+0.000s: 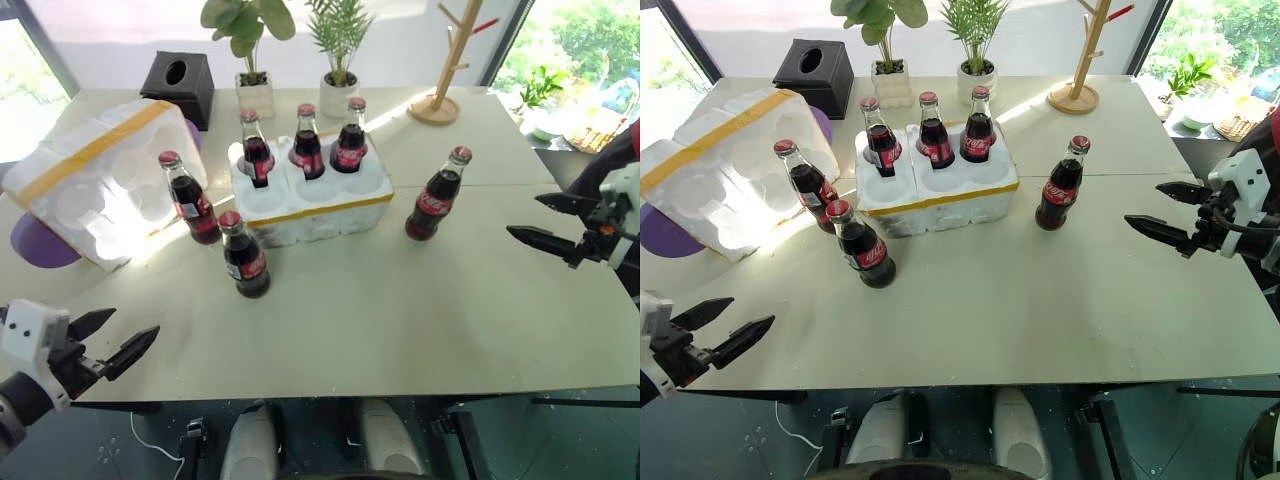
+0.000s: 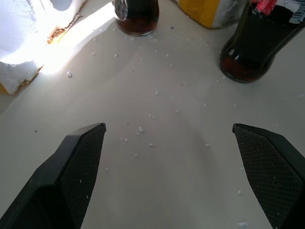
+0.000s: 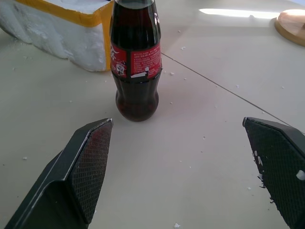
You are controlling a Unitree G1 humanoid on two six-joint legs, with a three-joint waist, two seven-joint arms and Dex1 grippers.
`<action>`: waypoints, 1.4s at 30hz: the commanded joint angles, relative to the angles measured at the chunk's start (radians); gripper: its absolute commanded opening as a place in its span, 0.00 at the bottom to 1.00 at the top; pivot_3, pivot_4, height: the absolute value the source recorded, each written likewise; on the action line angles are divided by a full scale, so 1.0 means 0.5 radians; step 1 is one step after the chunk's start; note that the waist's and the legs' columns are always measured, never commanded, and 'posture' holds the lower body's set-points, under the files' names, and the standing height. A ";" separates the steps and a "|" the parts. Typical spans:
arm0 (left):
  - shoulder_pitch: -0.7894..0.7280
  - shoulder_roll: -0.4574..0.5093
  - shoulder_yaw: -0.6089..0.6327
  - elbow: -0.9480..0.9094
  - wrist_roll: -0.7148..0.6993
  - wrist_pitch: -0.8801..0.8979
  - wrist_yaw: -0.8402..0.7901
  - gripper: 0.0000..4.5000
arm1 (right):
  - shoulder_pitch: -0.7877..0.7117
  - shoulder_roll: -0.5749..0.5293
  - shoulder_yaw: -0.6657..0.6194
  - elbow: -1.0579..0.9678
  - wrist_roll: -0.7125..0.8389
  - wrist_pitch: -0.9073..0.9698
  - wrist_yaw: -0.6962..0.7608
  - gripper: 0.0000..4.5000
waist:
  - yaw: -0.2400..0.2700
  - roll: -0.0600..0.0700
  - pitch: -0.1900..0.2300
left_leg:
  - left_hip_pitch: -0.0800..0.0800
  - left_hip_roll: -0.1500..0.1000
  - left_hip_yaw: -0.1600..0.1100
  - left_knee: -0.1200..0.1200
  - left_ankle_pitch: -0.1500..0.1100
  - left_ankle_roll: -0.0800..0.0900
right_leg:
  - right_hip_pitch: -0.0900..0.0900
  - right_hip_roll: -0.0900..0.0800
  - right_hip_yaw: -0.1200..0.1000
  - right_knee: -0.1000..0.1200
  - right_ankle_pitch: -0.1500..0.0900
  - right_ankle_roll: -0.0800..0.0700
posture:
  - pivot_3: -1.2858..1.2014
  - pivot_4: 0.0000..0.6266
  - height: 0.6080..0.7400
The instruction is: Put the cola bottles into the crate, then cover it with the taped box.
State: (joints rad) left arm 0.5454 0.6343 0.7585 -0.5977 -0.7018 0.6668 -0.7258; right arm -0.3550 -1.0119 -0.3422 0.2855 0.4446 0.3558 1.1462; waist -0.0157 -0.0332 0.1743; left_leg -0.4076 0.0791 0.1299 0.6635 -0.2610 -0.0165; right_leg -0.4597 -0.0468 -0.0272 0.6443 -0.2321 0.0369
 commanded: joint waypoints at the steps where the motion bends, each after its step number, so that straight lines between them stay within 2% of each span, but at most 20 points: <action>1: -0.018 0.005 -0.007 -0.045 -0.001 -0.052 0.018 0.99 | -0.013 -0.008 -0.048 -0.037 0.014 -0.037 -0.004 1.00 | 0.000 0.000 0.000 | 0.000 0.000 0.000 0.000 0.000 0.000 | 0.000 0.000 0.000 0.000 0.000 0.000 | 0.52 0.24 1.00; 15: -0.219 0.061 -0.033 0.056 0.019 -0.057 0.124 0.99 | 0.085 0.018 -0.062 -0.143 0.061 0.045 -0.046 1.00 | 0.002 0.000 0.000 | 0.001 0.000 0.002 0.001 0.000 0.000 | 0.002 0.001 0.000 0.001 0.000 0.000 | 0.52 0.24 1.00; 18: -0.402 0.085 -0.050 0.133 0.004 -0.060 0.191 0.99 | 0.101 -0.039 -0.095 -0.260 0.127 0.189 -0.030 1.00 | 0.007 0.000 0.000 | 0.000 0.000 0.002 0.002 0.000 0.000 | 0.002 0.001 0.000 0.002 0.000 0.000 | 0.52 0.24 1.00; 23: -0.838 0.176 -0.202 0.351 0.030 -0.046 0.267 0.99 | 0.188 -0.273 -0.356 -0.671 0.463 0.601 0.164 1.00 | 0.013 0.004 0.000 | 0.000 -0.001 0.001 0.002 0.000 0.000 | 0.003 0.001 0.000 0.004 0.001 0.001 | 0.52 0.24 1.00; 26: -1.135 0.241 -0.423 0.541 0.134 -0.080 0.267 0.99 | 0.090 -0.451 -0.487 -0.880 0.756 0.907 0.243 1.00 | 0.011 0.004 0.000 | 0.001 -0.001 0.002 0.002 0.000 0.000 | 0.003 0.001 0.000 0.004 0.001 0.001 | 0.52 0.24 1.00; 30: -1.421 0.267 -0.663 0.789 0.282 -0.178 0.208 0.99 | -0.156 -0.558 -0.501 -1.006 1.116 1.169 0.216 1.00 | -0.002 0.001 0.000 | 0.003 0.001 0.001 0.002 0.000 0.000 | 0.005 0.003 0.000 0.003 0.001 0.001 | 0.52 0.24 1.00; 36: -1.735 0.241 -0.928 1.140 0.485 -0.360 0.119 0.99 | -0.607 -0.521 -0.351 -1.052 1.502 1.363 -0.024 1.00 | 0.006 0.001 0.000 | -0.001 0.001 0.001 0.002 0.000 0.000 | 0.000 0.003 0.000 0.004 0.002 0.001 | 0.52 0.24 1.00; 42: -2.019 0.123 -1.103 1.459 0.627 -0.521 0.092 0.99 | -0.799 -0.435 -0.240 -1.126 1.678 1.411 -0.203 1.00 | 0.014 0.000 0.000 | -0.003 0.000 0.002 0.002 0.000 0.001 | 0.001 0.000 0.000 0.003 0.004 0.006 | 0.52 0.24 1.00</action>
State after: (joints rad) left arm -0.4314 0.7020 0.2174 0.1167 -0.4099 0.4439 -0.6725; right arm -0.7235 -1.2316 -0.4500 -0.2582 1.2459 1.0639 1.0646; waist -0.0089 -0.0332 0.1744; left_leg -0.4089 0.0786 0.1309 0.6647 -0.2609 -0.0161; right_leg -0.4592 -0.0472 -0.0273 0.6460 -0.2299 0.0401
